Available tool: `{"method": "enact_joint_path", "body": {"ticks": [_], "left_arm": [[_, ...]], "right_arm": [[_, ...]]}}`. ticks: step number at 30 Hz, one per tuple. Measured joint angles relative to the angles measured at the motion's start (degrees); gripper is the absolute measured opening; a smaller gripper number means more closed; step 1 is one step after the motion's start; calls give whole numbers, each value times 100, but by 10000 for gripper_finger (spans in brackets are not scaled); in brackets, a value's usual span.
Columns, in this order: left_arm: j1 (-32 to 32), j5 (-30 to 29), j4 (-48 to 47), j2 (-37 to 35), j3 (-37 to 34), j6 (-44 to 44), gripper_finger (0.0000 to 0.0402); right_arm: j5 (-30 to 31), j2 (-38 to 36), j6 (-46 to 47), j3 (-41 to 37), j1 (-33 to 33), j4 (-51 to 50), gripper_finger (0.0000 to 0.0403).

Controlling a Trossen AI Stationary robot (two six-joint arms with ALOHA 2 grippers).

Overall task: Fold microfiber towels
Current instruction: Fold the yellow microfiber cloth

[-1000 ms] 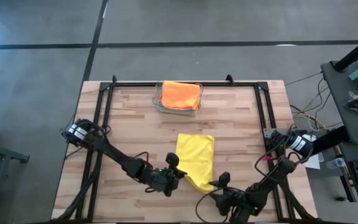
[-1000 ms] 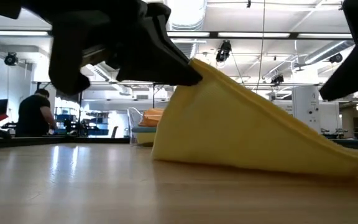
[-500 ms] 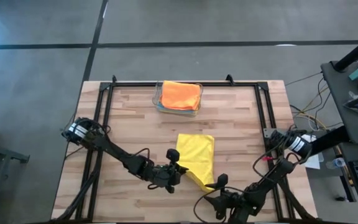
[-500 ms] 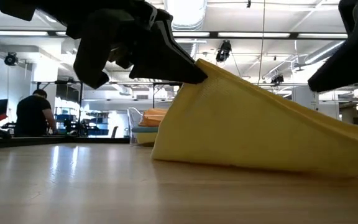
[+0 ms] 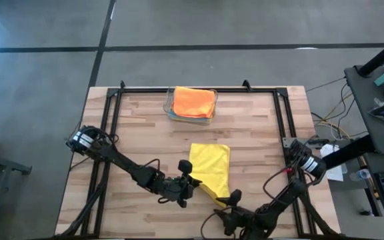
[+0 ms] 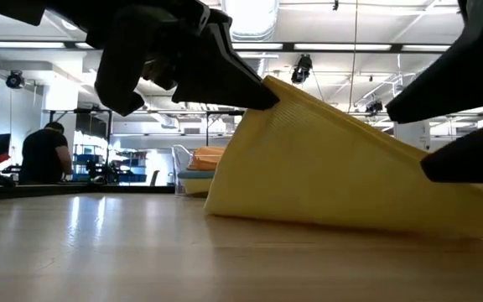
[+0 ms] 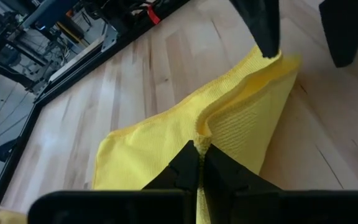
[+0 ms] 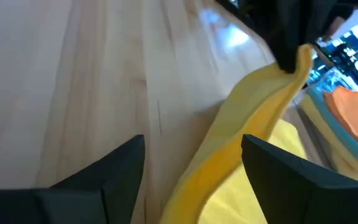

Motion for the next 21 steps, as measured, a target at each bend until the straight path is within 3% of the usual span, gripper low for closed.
{"method": "enact_joint_path", "body": {"ticks": [6, 15, 21], "left_arm": [[0, -2, -44, -2, 0, 2, 0], [9, -13, -29, -139, -8, 4, 0], [7, -13, -57, -214, -35, 4, 0]], "right_arm": [[-78, 42, 1006, 163, 1, -1038, 258], [-308, 328, 1319, 317, -17, -1260, 258], [-464, 353, 2405, 551, -10, -2484, 258]]}}
